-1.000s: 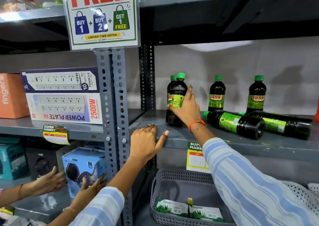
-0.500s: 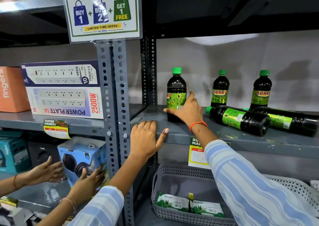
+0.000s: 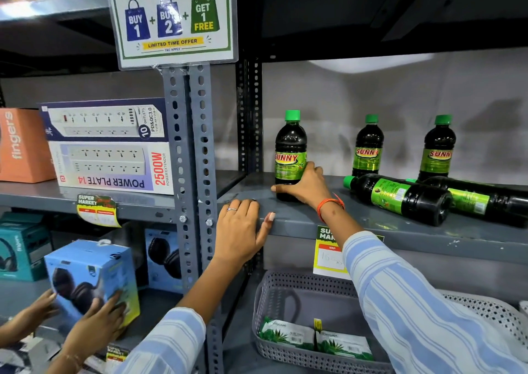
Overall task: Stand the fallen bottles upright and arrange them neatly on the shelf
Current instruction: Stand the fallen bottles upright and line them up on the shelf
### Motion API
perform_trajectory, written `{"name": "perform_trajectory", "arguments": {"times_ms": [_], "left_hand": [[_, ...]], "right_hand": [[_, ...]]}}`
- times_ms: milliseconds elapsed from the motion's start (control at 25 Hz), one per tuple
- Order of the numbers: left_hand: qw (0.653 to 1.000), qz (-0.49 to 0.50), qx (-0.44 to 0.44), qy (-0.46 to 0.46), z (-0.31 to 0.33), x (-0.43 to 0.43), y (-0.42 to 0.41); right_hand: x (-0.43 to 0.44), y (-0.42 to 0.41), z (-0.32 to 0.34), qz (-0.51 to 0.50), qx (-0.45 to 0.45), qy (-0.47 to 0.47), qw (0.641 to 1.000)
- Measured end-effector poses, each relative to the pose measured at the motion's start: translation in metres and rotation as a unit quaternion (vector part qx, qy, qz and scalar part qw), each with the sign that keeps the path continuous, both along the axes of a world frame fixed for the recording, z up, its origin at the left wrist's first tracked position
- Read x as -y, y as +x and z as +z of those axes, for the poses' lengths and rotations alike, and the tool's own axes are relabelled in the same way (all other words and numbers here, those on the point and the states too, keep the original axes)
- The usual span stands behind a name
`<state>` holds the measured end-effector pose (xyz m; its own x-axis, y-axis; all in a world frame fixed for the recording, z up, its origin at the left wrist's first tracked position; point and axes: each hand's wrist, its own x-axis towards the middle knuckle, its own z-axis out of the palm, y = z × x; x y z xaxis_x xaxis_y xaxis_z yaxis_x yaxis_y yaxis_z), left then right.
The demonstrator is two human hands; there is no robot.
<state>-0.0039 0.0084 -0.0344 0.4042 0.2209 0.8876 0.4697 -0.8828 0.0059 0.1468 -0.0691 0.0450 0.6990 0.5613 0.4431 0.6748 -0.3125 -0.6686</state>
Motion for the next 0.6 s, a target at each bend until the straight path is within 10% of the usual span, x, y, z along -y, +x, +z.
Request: {"name": "perform_trajectory", "arguments": {"times_ms": [600], "left_hand": [[0.999,-0.002,-0.007,-0.045,-0.0005,0.0045,0.0004]], "right_hand": [[0.0058,-0.0034,-0.0018,0.078,-0.020,0.013,0.997]]}}
